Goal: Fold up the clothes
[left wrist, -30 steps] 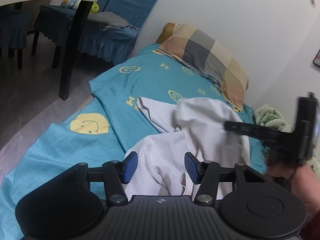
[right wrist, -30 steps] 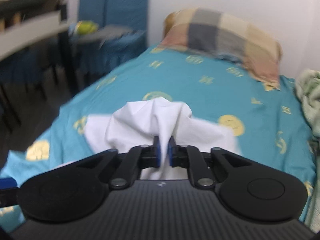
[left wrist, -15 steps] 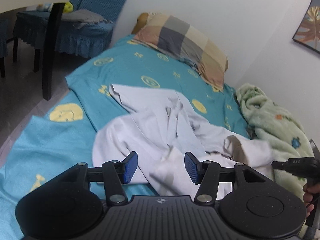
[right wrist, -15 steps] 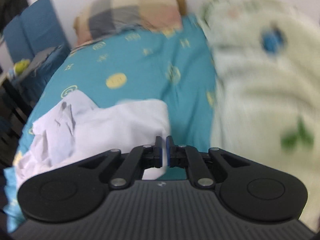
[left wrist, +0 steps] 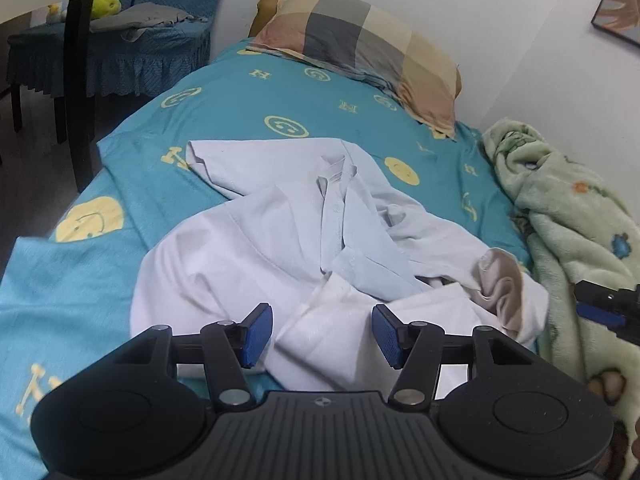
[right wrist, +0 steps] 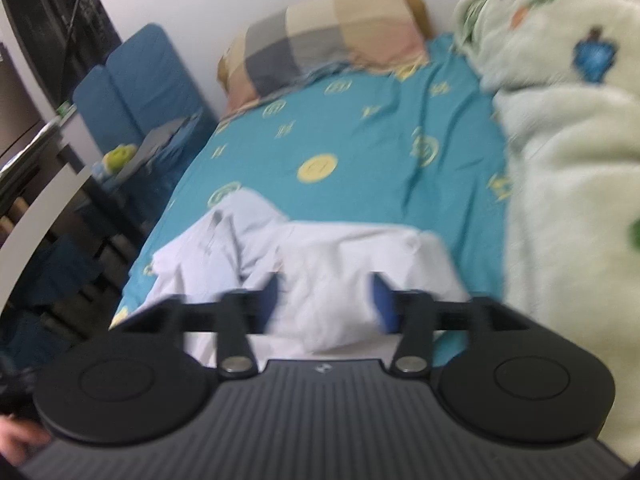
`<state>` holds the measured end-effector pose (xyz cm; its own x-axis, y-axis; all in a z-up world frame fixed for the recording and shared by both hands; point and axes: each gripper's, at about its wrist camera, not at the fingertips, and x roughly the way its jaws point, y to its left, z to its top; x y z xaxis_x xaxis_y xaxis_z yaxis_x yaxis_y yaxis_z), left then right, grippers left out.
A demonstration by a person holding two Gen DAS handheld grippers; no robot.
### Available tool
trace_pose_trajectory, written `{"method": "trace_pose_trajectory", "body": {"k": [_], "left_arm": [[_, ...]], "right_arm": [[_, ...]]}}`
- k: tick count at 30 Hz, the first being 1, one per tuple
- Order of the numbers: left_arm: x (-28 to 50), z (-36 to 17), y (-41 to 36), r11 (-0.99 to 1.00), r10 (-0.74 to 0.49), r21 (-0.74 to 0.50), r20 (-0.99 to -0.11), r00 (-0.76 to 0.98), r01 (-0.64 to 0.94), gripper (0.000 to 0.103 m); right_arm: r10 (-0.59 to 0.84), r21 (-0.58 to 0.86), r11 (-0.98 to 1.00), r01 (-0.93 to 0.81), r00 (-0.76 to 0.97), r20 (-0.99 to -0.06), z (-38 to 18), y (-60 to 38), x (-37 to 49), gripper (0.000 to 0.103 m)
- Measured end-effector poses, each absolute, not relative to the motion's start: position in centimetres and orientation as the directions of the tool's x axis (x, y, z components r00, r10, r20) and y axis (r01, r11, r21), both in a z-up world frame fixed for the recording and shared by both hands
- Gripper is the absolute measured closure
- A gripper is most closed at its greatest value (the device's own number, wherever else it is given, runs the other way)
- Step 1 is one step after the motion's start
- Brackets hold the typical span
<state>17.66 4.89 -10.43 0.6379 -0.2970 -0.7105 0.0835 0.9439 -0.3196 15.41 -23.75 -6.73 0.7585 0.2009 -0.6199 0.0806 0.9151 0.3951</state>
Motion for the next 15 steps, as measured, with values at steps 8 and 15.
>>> {"method": "trace_pose_trajectory", "body": {"k": [8, 15], "left_arm": [[19.3, -13.0, 4.2, 0.935, -0.335, -0.331, -0.717, 0.611, 0.124, 0.067], [17.9, -11.1, 3.5, 0.911, -0.407, -0.347, -0.662, 0.630, 0.223, 0.096]], "right_arm": [[0.185, 0.277, 0.961, -0.004, 0.755, -0.629, -8.6, -19.6, 18.6, 0.031], [0.000, 0.035, 0.999, 0.028, 0.783, -0.623, -10.1, -18.4, 20.6, 0.091]]}}
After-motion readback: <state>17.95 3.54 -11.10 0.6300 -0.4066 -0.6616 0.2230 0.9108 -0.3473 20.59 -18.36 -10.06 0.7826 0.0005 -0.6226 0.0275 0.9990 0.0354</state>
